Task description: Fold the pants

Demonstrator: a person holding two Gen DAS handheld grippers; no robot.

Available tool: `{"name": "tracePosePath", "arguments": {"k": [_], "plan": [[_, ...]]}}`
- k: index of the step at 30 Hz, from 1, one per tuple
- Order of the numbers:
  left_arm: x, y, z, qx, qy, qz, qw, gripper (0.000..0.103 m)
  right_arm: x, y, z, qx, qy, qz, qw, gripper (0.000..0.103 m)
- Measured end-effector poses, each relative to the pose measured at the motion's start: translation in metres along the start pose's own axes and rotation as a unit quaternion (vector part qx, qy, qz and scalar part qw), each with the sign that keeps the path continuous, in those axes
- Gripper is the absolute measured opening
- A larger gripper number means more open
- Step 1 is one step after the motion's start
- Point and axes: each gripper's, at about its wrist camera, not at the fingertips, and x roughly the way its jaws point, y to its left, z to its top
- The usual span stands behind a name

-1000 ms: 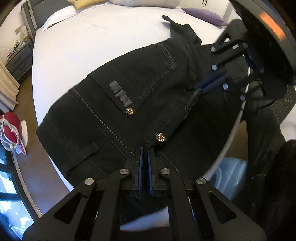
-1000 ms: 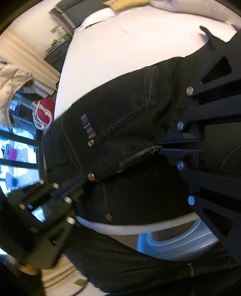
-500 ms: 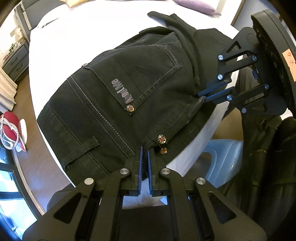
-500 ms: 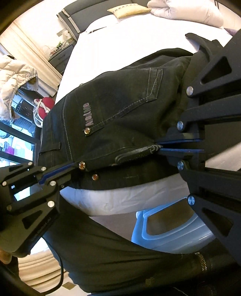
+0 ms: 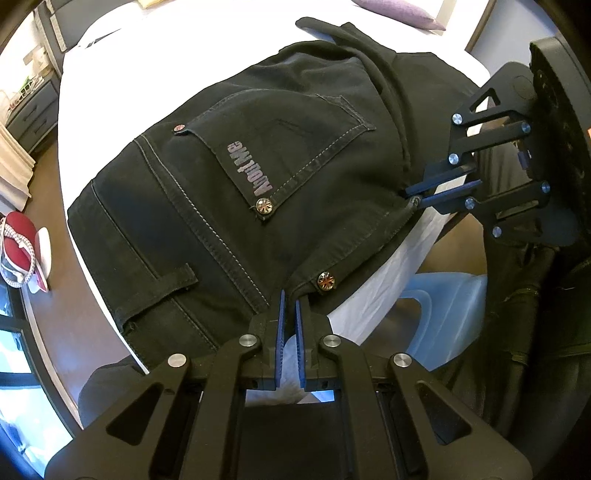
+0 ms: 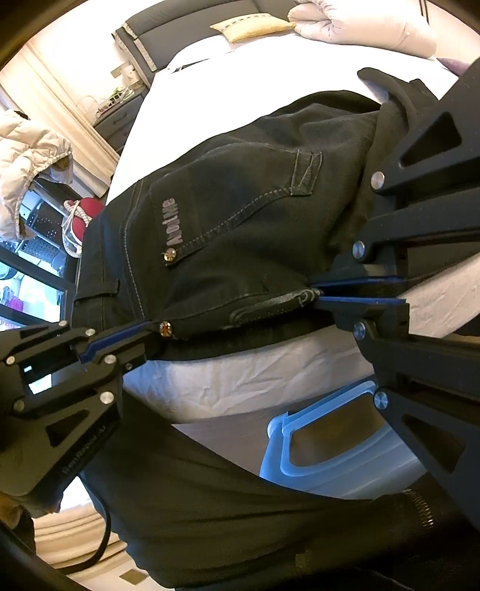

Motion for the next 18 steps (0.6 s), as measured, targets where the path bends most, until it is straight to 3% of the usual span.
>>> {"name": "tracePosePath", "arguments": {"k": [9, 12, 14, 18], "plan": [[-0.002, -0.001, -0.009, -0.010, -0.005, 0.007, 0.9999, 0.008, 0.005, 0.011, 0.002, -0.003, 0.008, -0.010, 1.000, 0.011], [-0.001, 0.003, -0.008, -0.024, -0.005, -0.004, 0.9997, 0.010, 0.012, 0.017, 0.004, 0.000, 0.015, -0.004, 1.000, 0.025], [-0.005, 0.005, -0.008, -0.030, -0.005, -0.013, 0.9994, 0.010, 0.017, 0.021, 0.004, 0.004, 0.013, -0.002, 1.000, 0.040], [-0.025, 0.005, -0.007, -0.031, -0.002, -0.043, 0.9986, 0.016, 0.017, 0.023, 0.003, 0.031, -0.006, 0.001, 0.999, 0.050]]}}
